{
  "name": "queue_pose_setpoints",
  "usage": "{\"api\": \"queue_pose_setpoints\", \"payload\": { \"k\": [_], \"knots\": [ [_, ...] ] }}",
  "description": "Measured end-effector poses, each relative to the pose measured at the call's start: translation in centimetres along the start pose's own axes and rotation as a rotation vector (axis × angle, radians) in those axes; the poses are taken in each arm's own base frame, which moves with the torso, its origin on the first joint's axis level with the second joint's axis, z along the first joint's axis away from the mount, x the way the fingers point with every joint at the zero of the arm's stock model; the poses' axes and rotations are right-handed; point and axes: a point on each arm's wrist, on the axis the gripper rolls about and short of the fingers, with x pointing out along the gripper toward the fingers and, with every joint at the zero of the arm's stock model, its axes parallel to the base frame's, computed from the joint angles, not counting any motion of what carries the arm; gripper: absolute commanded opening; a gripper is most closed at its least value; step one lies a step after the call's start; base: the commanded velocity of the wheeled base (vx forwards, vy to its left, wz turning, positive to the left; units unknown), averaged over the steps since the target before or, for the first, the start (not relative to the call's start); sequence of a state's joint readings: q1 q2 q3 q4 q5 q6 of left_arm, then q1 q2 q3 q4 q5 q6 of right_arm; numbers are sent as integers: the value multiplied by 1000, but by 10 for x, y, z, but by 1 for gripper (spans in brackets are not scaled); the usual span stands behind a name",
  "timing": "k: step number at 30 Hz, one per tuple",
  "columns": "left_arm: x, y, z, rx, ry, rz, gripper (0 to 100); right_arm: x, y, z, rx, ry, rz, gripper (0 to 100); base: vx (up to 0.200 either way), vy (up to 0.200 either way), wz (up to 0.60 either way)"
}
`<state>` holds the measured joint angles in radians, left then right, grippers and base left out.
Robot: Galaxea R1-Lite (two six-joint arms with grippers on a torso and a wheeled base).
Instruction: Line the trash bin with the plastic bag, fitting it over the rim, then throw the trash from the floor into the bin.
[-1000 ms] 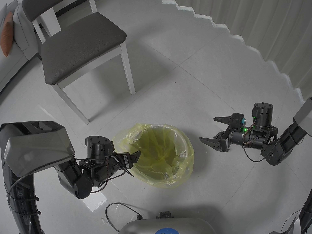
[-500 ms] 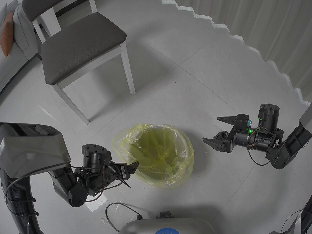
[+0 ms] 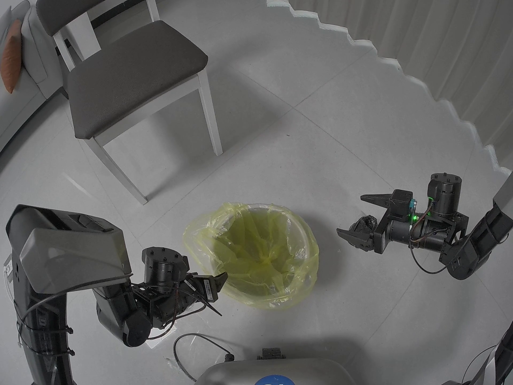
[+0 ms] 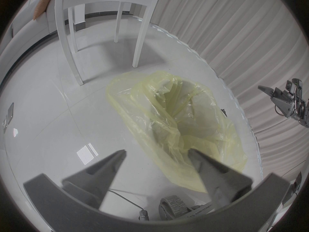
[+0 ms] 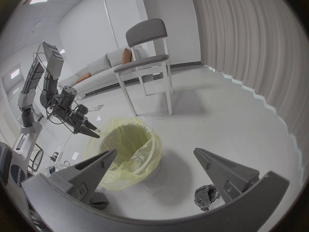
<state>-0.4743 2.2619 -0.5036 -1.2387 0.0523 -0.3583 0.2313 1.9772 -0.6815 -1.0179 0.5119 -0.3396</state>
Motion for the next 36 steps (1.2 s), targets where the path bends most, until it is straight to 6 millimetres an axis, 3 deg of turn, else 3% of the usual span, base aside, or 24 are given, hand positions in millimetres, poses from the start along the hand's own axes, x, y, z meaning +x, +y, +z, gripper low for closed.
{"api": "queue_pose_setpoints", "payload": {
  "k": [6, 11, 24, 36],
  "knots": [
    [-10, 4, -9, 2, 0, -29, 0, -1, 1, -1, -1, -2, 0, 100, 0, 0, 0],
    [-7, 5, -14, 12, 19, -62, 0, -1, 1, -1, 0, -2, 0, 100, 0, 0, 0],
    [30, 12, -32, 150, 70, -73, 0, 2, -2, -2, 1, -1, -2, 100, 0, 0, 0],
    [58, 19, -30, 159, 111, -61, 0, 13, -8, -8, 7, 5, -2, 100, 0, 0, 0]
  ]
}}
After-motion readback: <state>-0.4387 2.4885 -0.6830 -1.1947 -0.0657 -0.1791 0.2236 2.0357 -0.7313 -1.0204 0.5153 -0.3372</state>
